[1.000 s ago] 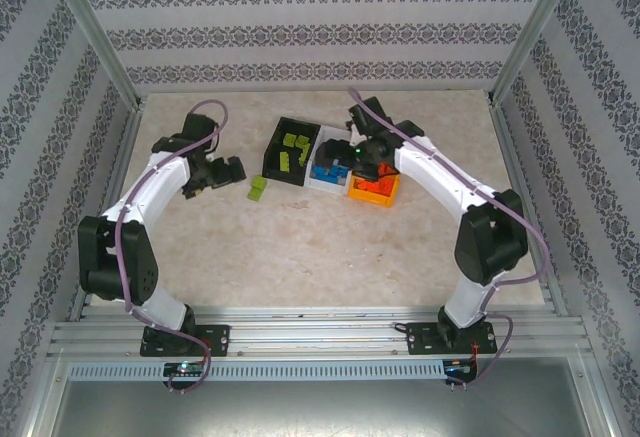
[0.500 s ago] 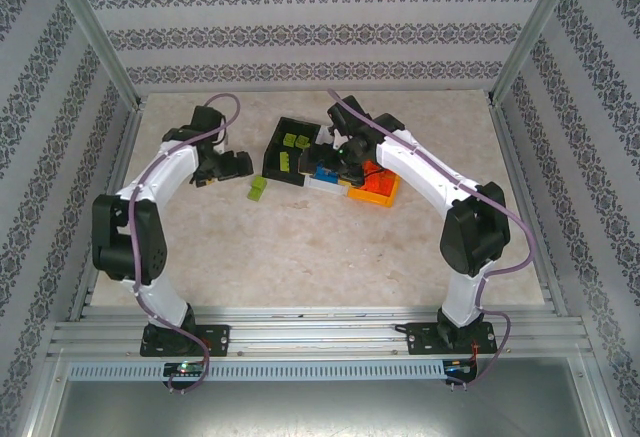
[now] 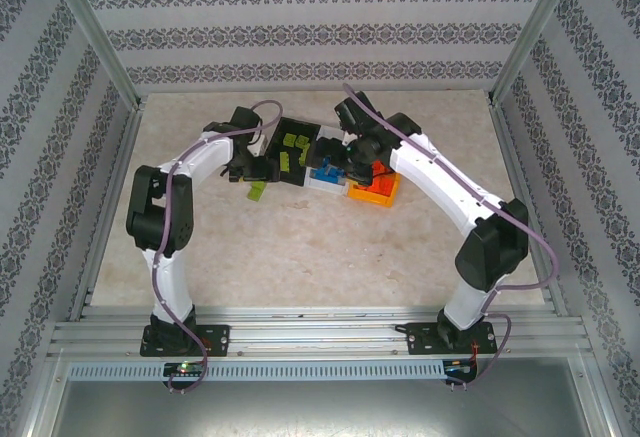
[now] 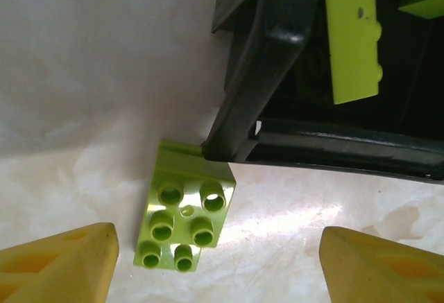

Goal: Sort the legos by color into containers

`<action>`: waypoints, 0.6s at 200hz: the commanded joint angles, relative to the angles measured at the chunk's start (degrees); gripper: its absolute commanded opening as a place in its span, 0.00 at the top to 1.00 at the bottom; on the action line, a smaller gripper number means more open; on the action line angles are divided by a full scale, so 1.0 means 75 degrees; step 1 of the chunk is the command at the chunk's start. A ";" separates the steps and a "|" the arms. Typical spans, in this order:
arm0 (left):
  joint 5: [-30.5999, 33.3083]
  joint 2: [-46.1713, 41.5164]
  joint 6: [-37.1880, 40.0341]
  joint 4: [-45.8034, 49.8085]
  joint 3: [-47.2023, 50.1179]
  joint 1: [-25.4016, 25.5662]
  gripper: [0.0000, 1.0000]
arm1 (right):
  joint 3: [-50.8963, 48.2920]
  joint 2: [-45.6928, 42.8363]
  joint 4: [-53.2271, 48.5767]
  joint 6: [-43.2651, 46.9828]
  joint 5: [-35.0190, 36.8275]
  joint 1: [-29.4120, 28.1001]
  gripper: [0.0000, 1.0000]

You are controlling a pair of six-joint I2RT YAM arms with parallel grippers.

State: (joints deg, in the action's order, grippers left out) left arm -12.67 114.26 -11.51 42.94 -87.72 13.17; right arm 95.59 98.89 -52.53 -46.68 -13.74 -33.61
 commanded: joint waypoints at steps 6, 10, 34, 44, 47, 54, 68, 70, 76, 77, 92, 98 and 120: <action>0.0045 0.0386 0.0152 0.0087 -0.0319 0.0018 0.26 | -0.0205 -0.0322 -0.0254 -0.0435 0.0559 -0.0233 0.02; 0.0048 0.0436 0.0136 0.0079 -0.0327 0.0012 0.26 | -0.0215 -0.0347 -0.0259 -0.0449 0.0589 -0.0260 0.02; -0.0071 0.0692 0.0023 0.0052 -0.0476 -0.0010 0.30 | -0.0430 -0.0568 -0.0285 -0.0620 0.0796 -0.0437 0.02; -0.0133 0.0758 -0.0008 0.0029 -0.0503 -0.0036 0.31 | -0.0563 -0.0664 -0.0253 -0.0676 0.0857 -0.0485 0.02; -0.0159 0.0777 -0.0021 0.0023 -0.0512 -0.0034 0.33 | -0.0619 -0.0698 -0.0250 -0.0704 0.0884 -0.0493 0.02; -0.0226 0.0814 -0.0041 0.0028 -0.0526 -0.0044 0.35 | -0.0718 -0.0765 -0.0236 -0.0763 0.0922 -0.0515 0.02; -0.0269 0.0866 -0.0077 0.0035 -0.0526 -0.0056 0.38 | -0.0892 -0.0874 -0.0134 -0.0879 0.0941 -0.0532 0.02; -0.0263 0.0867 -0.0073 0.0039 -0.0518 -0.0062 0.39 | -0.0911 -0.0894 -0.0121 -0.0896 0.0941 -0.0543 0.02; -0.0258 0.0847 -0.0078 0.0040 -0.0498 -0.0060 0.41 | -0.0952 -0.0933 -0.0083 -0.0919 0.0955 -0.0548 0.02; -0.0252 0.0845 -0.0080 0.0040 -0.0494 -0.0058 0.42 | -0.0960 -0.0936 -0.0084 -0.0922 0.0960 -0.0547 0.02; -0.0278 0.0760 -0.0123 -0.0019 -0.0384 -0.0101 0.49 | -0.1000 -0.0998 -0.0090 -0.0903 0.1010 -0.0576 0.02; -0.0323 0.0720 -0.0145 -0.0058 -0.0323 -0.0105 0.52 | -0.1031 -0.1037 -0.0081 -0.0912 0.1031 -0.0582 0.02; -0.0374 0.0540 -0.0211 -0.0164 -0.0042 -0.0125 0.55 | -0.1215 -0.1135 0.0024 -0.1001 0.1041 -0.0615 0.02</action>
State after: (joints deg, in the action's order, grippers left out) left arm -14.22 120.07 -12.29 42.57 -89.97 12.97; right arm 88.07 92.49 -52.93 -52.62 -7.86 -37.39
